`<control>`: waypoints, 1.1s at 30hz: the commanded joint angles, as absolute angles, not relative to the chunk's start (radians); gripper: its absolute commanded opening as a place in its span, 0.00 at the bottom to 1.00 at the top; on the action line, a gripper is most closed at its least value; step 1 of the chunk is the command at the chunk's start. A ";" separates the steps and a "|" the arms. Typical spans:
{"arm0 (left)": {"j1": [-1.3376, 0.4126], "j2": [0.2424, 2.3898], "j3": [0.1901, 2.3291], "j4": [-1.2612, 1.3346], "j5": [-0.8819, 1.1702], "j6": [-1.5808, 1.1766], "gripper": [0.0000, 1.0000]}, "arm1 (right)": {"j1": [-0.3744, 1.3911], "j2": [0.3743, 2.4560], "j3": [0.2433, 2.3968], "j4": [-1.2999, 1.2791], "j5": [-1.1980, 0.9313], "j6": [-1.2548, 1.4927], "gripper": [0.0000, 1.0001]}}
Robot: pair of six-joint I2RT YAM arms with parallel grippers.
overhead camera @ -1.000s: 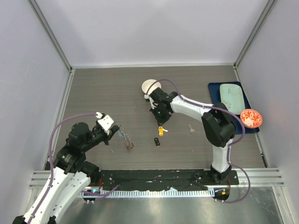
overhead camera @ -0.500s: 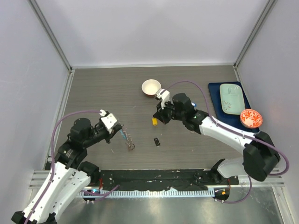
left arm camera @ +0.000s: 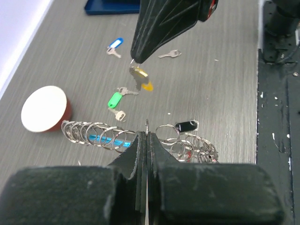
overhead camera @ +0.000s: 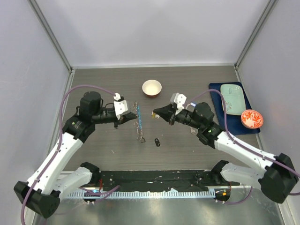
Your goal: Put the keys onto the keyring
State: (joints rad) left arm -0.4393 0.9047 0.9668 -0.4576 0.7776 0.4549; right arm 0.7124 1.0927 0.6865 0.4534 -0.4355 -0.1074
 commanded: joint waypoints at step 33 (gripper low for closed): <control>-0.623 0.900 0.825 -0.534 0.629 0.793 0.00 | 0.876 1.189 0.578 0.623 -0.577 -0.201 0.01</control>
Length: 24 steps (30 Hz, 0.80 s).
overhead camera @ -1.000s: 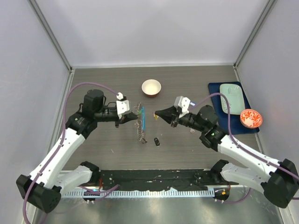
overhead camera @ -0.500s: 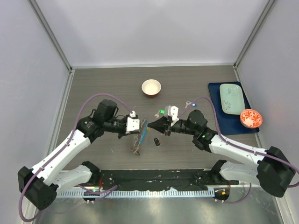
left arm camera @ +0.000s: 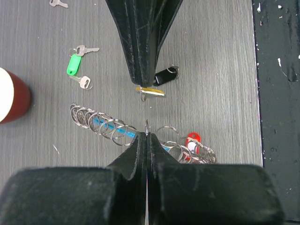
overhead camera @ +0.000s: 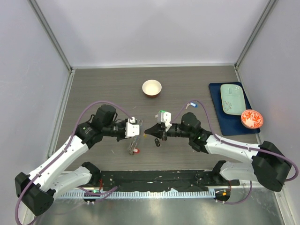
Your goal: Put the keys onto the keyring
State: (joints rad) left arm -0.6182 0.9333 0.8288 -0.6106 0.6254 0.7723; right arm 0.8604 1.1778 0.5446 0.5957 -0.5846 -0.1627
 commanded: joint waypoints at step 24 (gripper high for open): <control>-0.634 0.919 0.813 -0.511 0.681 0.790 0.00 | 0.914 1.206 0.563 0.652 -0.497 -0.227 0.01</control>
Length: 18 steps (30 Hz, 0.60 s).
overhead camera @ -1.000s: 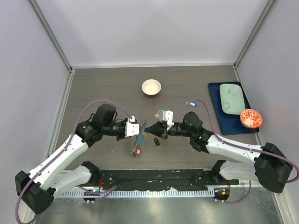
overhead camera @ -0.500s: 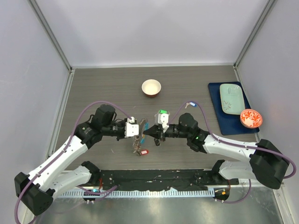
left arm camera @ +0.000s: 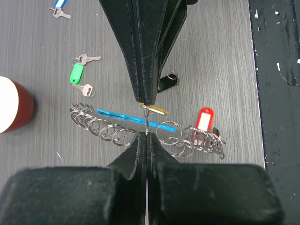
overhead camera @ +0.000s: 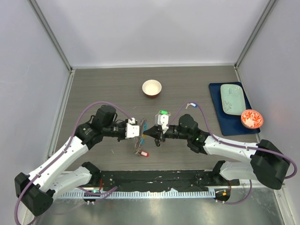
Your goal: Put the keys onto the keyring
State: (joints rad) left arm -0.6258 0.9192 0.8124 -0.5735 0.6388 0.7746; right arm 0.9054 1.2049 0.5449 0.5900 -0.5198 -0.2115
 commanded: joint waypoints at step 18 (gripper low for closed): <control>-0.638 0.936 0.819 -0.437 0.585 0.646 0.00 | 0.934 1.210 0.597 0.595 -0.575 -0.241 0.01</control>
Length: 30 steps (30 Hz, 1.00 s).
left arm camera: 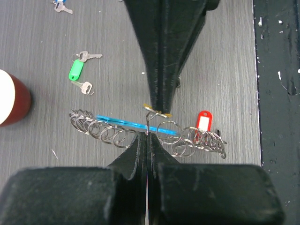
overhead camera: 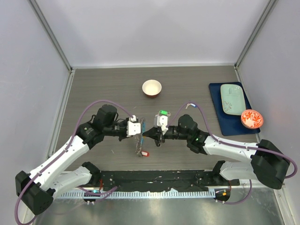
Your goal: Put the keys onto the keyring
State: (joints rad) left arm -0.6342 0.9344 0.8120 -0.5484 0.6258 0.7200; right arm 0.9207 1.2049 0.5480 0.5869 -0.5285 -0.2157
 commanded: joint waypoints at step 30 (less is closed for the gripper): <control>-0.638 0.931 0.816 -0.469 0.675 0.715 0.00 | 0.940 1.210 0.591 0.592 -0.236 -0.192 0.01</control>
State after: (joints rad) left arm -0.6350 0.9188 0.8085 -0.5140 0.6067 0.7105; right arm 0.9405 1.2171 0.5724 0.5236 -0.2733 -0.2165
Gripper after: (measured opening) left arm 0.010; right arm 0.031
